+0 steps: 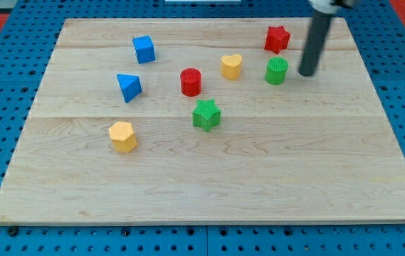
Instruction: Slide green star towards center right
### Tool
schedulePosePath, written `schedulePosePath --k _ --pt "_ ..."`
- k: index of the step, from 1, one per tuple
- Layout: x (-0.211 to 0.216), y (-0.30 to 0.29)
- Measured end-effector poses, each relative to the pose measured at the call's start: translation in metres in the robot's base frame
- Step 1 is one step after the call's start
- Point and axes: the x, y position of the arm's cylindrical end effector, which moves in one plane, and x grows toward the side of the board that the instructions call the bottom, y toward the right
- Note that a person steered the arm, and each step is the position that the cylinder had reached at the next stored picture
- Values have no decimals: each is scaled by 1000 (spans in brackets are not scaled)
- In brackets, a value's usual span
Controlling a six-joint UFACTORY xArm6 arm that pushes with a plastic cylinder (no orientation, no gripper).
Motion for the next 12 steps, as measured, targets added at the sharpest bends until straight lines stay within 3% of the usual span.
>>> schedulePosePath --k 1,2,3,4,6,7,8,10,11,12 --pt "111 -8" --pt "127 -121" --pt "112 -224" --pt "79 -233" --pt "47 -132" --pt "59 -123" --pt "49 -159" --pt "-21 -145" --pt "-12 -111" --pt "12 -116"
